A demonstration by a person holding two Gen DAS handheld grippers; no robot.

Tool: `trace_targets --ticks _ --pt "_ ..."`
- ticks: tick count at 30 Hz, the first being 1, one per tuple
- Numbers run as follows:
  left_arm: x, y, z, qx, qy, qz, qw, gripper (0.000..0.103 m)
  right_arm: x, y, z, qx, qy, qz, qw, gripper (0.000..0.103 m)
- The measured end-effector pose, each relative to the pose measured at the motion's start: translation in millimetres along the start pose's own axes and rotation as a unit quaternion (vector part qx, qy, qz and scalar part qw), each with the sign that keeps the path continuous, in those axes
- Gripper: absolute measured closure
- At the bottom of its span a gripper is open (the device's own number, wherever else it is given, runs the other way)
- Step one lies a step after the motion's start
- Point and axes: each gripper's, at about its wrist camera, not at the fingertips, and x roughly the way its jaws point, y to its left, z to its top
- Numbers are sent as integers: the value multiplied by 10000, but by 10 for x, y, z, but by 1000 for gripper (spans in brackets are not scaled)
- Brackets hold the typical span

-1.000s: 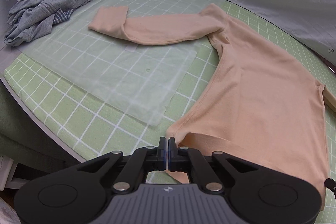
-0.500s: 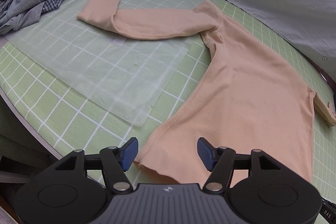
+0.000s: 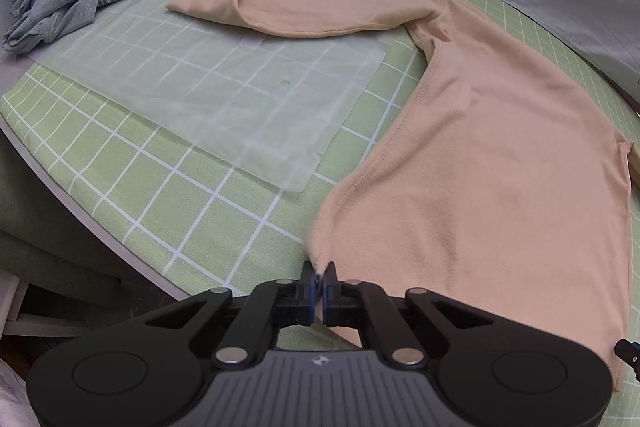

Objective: Fold clothes

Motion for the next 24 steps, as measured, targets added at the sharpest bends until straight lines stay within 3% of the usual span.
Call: trace_targets --ticks 5,8,9,14,17,24 --pt "44 182 -64 -370 247 271 9986 98 67 19 67 -48 76 96 9999 62" --pt "12 216 -72 -435 249 335 9982 90 99 17 106 -61 115 114 9998 59" --pt "-13 210 -68 -418 211 349 9983 86 105 16 120 -58 118 112 9999 56" --pt "-139 49 80 -142 -117 204 9996 45 126 -38 196 107 85 -7 9999 47" --pt "-126 -147 211 227 -245 110 9994 25 152 -115 255 310 55 -96 9995 40" --pt "88 -608 455 1021 -157 -226 9944 15 288 -378 439 1046 84 -204 9943 28"
